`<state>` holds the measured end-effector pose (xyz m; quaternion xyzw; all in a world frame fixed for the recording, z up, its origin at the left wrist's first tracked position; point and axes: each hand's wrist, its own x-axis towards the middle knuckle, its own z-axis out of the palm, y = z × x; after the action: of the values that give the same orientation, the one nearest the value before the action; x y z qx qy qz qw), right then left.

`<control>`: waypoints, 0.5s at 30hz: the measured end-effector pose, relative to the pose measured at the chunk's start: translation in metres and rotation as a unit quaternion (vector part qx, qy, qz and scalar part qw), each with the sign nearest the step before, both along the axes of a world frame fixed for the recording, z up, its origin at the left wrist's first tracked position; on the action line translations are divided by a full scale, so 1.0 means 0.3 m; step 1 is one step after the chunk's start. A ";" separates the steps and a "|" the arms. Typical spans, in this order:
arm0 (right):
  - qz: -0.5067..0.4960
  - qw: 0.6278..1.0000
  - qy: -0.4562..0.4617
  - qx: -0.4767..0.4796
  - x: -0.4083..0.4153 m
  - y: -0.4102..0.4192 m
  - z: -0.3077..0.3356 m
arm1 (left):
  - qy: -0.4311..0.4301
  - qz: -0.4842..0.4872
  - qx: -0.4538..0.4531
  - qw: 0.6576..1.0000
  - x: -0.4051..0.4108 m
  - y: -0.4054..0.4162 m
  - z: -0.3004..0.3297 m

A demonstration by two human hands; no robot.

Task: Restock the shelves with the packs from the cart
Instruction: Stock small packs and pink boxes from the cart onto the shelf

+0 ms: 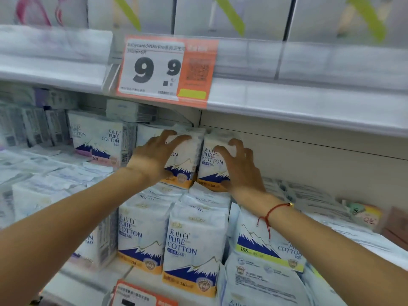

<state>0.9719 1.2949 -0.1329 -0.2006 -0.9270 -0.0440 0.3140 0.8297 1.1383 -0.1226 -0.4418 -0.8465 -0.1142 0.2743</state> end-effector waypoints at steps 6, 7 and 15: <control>-0.017 0.999 -0.012 0.030 -0.025 -0.021 0.023 | -0.019 0.011 -0.013 1.000 0.026 -0.004 0.037; -0.015 0.999 -0.016 0.027 -0.023 -0.020 0.029 | -0.013 0.015 -0.015 1.000 0.031 -0.008 0.046; -0.006 1.000 -0.006 0.030 -0.006 0.006 0.016 | 0.031 0.032 -0.004 0.999 0.048 0.020 0.058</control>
<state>0.9701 1.2967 -0.1281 -0.1964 -0.9257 -0.0752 0.3143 0.8442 1.1444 -0.1052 -0.4192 -0.8516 -0.0884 0.3022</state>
